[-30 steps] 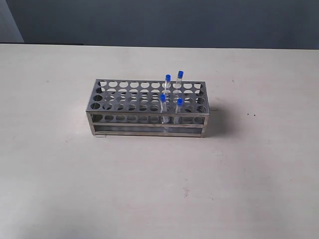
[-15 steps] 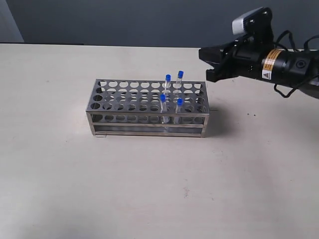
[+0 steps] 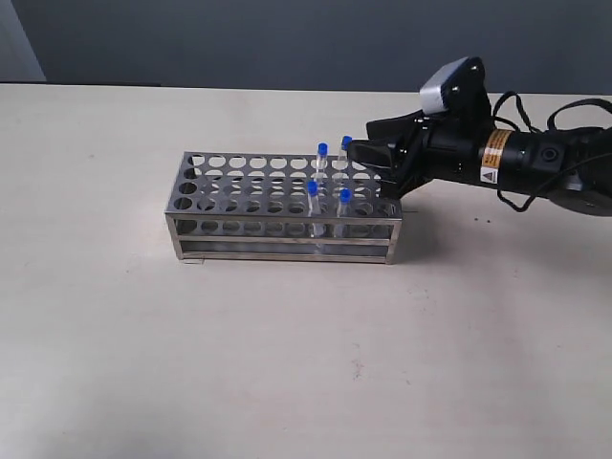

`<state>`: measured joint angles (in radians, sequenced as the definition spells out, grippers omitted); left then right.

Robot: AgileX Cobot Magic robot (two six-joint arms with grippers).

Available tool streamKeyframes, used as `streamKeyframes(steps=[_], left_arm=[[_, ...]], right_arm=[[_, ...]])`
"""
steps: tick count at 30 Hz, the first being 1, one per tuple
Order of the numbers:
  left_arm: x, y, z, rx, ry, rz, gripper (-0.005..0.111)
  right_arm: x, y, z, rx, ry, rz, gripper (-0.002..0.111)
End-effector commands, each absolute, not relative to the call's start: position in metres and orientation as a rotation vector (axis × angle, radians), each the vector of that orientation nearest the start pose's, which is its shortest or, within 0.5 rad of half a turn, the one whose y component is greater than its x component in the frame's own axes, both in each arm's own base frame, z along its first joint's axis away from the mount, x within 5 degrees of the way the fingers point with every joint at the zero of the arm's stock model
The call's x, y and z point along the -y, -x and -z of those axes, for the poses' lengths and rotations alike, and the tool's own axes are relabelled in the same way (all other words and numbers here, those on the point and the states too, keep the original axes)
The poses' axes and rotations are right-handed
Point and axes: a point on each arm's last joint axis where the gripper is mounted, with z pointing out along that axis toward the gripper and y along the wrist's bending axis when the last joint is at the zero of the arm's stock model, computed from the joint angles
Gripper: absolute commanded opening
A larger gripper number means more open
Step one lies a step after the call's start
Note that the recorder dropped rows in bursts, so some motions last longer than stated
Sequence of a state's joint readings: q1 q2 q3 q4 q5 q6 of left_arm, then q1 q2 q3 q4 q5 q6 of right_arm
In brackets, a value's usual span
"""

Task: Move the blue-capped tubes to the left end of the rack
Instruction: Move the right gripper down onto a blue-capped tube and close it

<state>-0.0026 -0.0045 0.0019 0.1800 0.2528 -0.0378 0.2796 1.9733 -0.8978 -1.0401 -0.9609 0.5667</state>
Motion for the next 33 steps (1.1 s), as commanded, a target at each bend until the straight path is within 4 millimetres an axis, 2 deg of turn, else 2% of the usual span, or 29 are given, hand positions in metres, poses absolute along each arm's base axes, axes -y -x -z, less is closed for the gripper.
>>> streamKeyframes(steps=[1, 12, 25, 33], left_arm=[[-0.003, -0.055, -0.192, -1.719, -0.090, -0.126, 0.000], [-0.003, -0.055, -0.192, -1.719, -0.090, -0.126, 0.000], [-0.003, -0.055, -0.192, -1.719, -0.090, -0.126, 0.000], [-0.003, -0.055, -0.192, -1.719, -0.090, -0.126, 0.000]], right_arm=[[-0.161, -0.335, -0.136, -1.651, 0.896, -0.782, 0.047], [-0.163, -0.342, -0.122, -1.633, 0.831, -0.828, 0.047], [-0.181, -0.350, -0.129, -1.614, 0.880, -0.803, 0.047], [-0.180, -0.354, -0.129, -1.636, 0.828, -0.775, 0.047]])
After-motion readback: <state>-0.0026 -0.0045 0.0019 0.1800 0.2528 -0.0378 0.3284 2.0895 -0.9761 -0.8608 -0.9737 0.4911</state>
